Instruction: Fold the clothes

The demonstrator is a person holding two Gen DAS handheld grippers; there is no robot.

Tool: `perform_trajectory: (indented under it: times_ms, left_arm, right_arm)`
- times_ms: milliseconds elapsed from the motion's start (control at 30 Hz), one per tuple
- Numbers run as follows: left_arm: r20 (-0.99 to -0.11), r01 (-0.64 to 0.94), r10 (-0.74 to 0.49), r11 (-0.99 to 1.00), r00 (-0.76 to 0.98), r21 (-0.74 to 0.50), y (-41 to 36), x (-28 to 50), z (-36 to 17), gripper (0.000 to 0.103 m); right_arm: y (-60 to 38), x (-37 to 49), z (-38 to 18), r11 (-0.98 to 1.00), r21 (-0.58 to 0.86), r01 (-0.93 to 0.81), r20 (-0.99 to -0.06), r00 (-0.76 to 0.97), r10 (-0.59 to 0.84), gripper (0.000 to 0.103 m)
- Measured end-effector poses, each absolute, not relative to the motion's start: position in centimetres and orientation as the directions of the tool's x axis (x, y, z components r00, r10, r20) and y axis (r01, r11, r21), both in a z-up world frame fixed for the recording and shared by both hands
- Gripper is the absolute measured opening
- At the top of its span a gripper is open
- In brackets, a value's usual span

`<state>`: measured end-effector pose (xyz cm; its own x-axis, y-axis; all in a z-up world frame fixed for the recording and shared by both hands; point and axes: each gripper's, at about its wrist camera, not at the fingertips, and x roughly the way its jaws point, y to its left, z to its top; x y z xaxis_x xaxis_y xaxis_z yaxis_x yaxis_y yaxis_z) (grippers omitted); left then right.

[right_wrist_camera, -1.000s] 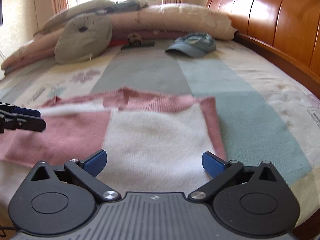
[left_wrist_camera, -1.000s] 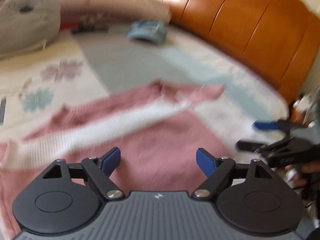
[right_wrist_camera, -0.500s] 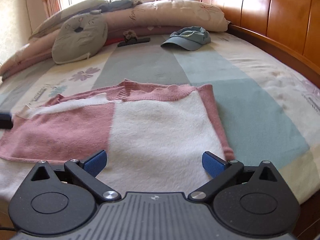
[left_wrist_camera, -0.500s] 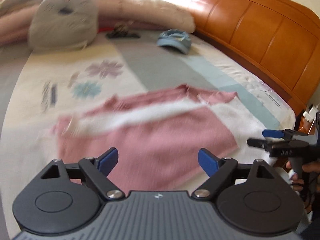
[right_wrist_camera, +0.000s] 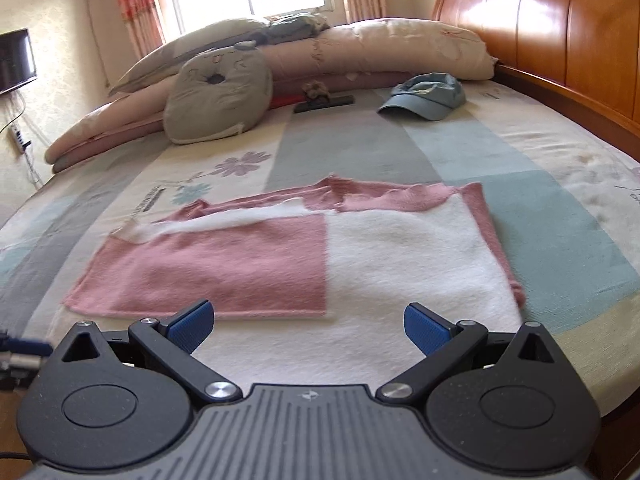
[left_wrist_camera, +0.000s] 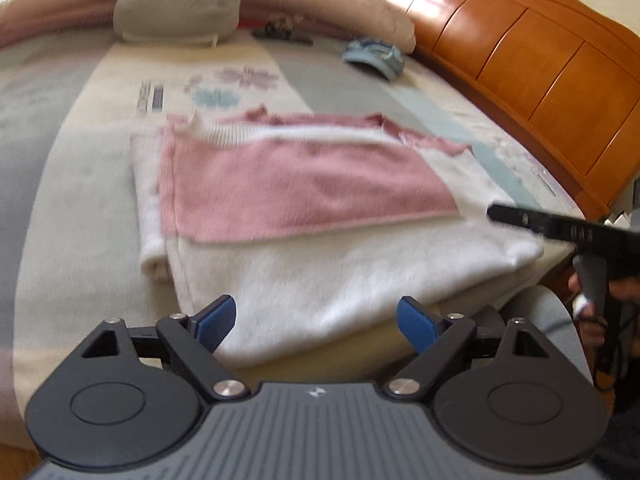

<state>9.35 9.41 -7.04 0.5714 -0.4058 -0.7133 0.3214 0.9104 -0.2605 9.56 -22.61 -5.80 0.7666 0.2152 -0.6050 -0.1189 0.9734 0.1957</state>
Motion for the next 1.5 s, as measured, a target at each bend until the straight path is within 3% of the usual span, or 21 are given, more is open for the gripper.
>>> perform_trajectory:
  times_ms: [167, 367, 433, 533, 567, 733, 1000, 1133, 1233, 1333, 1500]
  left_arm:
    - [-0.762, 0.256, -0.341, 0.938, 0.551, -0.235, 9.4, 10.1, -9.0, 0.089]
    - [-0.696, 0.301, -0.337, 0.937, 0.634, -0.179, 8.6, 9.2, -7.3, 0.09]
    - [-0.671, 0.325, -0.349, 0.931, 0.654, -0.168, 8.2, 9.7, -7.0, 0.091]
    - [-0.702, 0.248, -0.293, 0.954, 0.649, -0.168, 8.1, 11.0, -8.3, 0.091]
    - [-0.729, 0.216, -0.273, 0.961, 0.628, -0.174, 8.4, 11.5, -9.0, 0.091]
    - [-0.694, 0.237, -0.312, 0.95, 0.649, -0.205, 8.9, 11.7, -8.1, 0.091]
    - [-0.637, 0.268, -0.363, 0.932, 0.68, -0.245, 8.3, 16.3, -6.3, 0.092]
    - [-0.638, 0.231, -0.344, 0.939, 0.689, -0.256, 8.0, 17.9, -7.4, 0.092]
    - [-0.72, 0.097, -0.224, 0.972, 0.656, -0.215, 9.2, 19.7, -9.6, 0.091]
    - [-0.697, 0.13, -0.269, 0.96, 0.664, -0.247, 9.8, 19.4, -9.3, 0.092]
    - [-0.664, 0.205, -0.304, 0.952, 0.683, -0.225, 8.9, 20.1, -8.1, 0.092]
  right_arm:
    - [-20.8, 8.6, -6.9, 0.978, 0.146, -0.147, -0.631, 0.747, 0.207, 0.103]
    - [-19.8, 8.1, -8.8, 0.991, 0.055, -0.123, -0.696, 0.707, 0.126, 0.103]
    - [-19.7, 8.1, -8.5, 0.991, 0.055, -0.12, -0.675, 0.727, 0.126, 0.103]
    - [-19.8, 8.5, -8.4, 0.994, 0.053, -0.1, -0.66, 0.743, 0.11, 0.103]
    - [-20.0, 8.6, -8.7, 0.994, 0.055, -0.089, -0.666, 0.739, 0.103, 0.103]
    - [-21.9, 9.1, -9.7, 0.994, 0.106, -0.017, -0.704, 0.704, 0.087, 0.103]
    - [-24.2, 13.5, -5.9, 0.96, 0.268, -0.083, -0.578, 0.783, 0.229, 0.103]
    - [-23.2, 16.8, -6.4, 0.964, 0.241, -0.115, -0.6, 0.763, 0.241, 0.103]
    - [-22.7, 18.6, -8.1, 0.97, 0.22, -0.103, -0.633, 0.741, 0.222, 0.103]
    - [-23.5, 19.0, -10.7, 0.987, 0.161, 0.0, -0.68, 0.725, 0.111, 0.103]
    - [-23.8, 18.5, -11.1, 0.987, 0.153, -0.043, -0.656, 0.743, 0.134, 0.103]
